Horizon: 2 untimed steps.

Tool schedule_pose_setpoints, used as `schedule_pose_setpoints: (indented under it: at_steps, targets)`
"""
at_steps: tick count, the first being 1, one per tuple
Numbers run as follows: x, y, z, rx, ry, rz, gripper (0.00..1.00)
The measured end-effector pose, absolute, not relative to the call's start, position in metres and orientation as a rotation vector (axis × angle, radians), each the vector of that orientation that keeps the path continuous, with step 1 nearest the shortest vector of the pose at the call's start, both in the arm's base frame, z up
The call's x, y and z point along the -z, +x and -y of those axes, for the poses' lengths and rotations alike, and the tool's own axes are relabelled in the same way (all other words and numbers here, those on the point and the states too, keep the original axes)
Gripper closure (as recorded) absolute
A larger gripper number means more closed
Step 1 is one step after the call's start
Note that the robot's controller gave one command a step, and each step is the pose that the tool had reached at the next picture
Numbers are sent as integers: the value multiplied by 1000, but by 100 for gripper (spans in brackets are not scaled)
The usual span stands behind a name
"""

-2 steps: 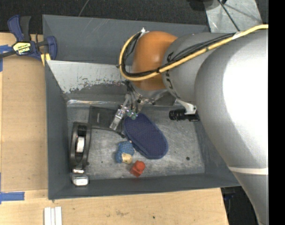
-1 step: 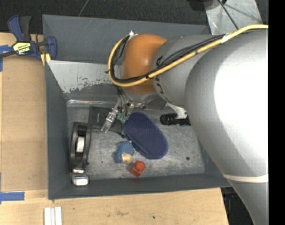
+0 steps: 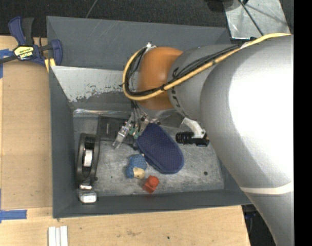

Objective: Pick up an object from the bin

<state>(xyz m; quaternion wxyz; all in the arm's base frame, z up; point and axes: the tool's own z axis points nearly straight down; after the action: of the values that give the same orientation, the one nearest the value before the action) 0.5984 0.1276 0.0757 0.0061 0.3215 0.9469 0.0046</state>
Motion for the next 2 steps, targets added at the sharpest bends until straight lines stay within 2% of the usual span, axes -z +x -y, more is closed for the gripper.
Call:
schedule_pose_setpoints:
  at_steps: [1, 2]
  targets:
    - [-79, 601, -129, -8, 1002, -2971, 0]
    - [-83, 605, -126, -12, 1000, -2954, 100]
